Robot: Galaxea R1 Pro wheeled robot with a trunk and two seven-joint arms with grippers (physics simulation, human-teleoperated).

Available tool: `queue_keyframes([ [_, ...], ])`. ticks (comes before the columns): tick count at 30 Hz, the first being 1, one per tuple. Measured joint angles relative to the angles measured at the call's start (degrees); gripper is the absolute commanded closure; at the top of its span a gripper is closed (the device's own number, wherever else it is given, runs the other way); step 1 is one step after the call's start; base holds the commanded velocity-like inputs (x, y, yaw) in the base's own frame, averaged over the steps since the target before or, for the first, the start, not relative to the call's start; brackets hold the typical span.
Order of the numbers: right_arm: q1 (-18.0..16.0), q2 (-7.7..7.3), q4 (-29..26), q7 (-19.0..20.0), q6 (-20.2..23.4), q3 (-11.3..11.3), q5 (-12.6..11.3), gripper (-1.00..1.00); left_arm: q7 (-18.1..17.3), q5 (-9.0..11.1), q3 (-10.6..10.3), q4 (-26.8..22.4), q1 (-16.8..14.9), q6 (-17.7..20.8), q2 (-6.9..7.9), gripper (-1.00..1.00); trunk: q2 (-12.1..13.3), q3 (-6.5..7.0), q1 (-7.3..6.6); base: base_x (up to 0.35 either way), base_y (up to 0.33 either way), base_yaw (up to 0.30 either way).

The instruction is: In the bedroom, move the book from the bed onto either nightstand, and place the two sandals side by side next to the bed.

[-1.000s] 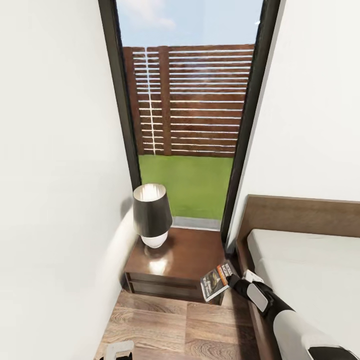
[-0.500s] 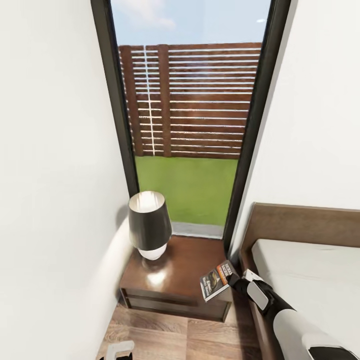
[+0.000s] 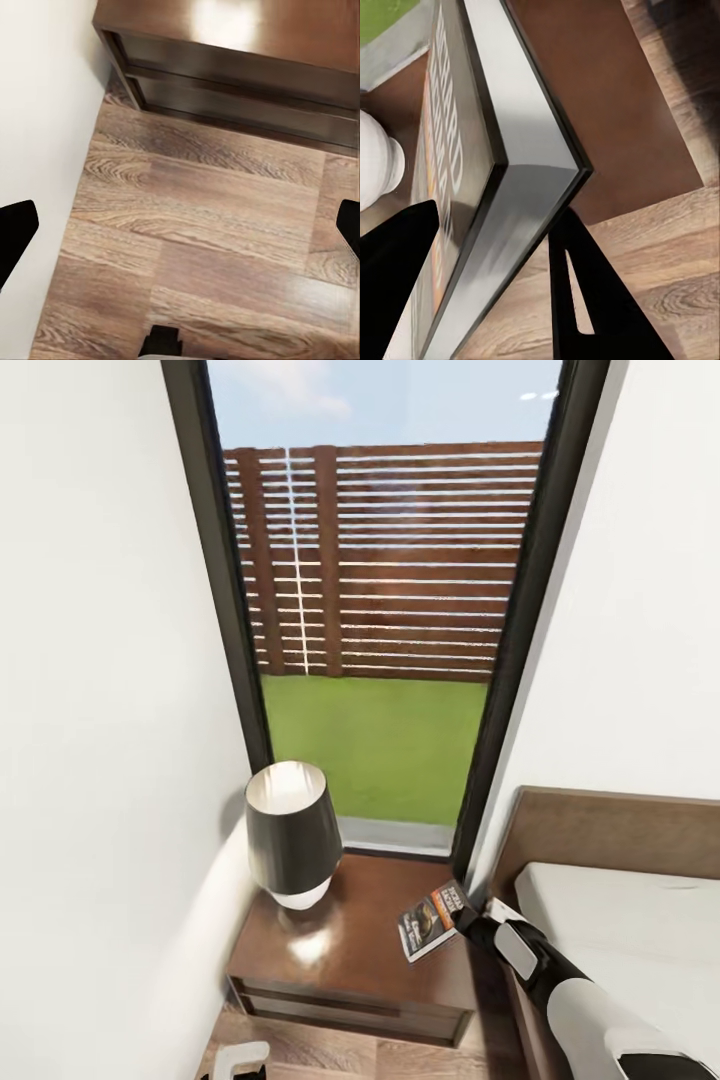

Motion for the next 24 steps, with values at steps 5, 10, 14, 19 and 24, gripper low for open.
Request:
queue_keyframes([
  [5, 0.03, -0.11, -0.09, 4.37, 0.02, 0.02, -0.23, 1.00, -0.02, -0.02, 0.00, -0.01, 0.00, 0.00, -0.03, -1.00, 0.00, 0.00, 0.02, 0.241, 0.000, 0.000],
  [10, 0.02, -0.20, -0.08, 9.59, -0.03, 0.02, 0.00, 1.00, -0.02, -0.03, 0.00, 0.00, 0.00, -0.01, -0.03, -1.00, 0.00, 0.00, 0.03, 0.057, 0.000, 0.000],
  [14, 0.02, -0.25, -0.08, 11.63, -0.06, 0.02, 0.13, 1.00, -0.02, -0.03, 0.00, 0.01, 0.00, -0.05, -0.03, -1.00, -0.38, -0.17, 0.25, 0.012, 0.000, 0.000],
  [19, 0.02, -0.28, -0.08, 12.31, -0.10, 0.01, 0.15, 1.00, -0.02, -0.08, 0.00, 0.01, 0.00, -0.07, -0.03, -1.00, -2.39, -1.07, 1.35, 0.003, 0.000, 0.000],
  [24, 0.01, -0.31, -0.08, 12.59, -0.15, 0.02, 0.20, 1.00, -0.02, -0.11, 0.00, 0.01, 0.00, -0.09, -0.03, -1.00, -4.40, -1.97, 2.45, 0.000, 0.000, 0.000],
])
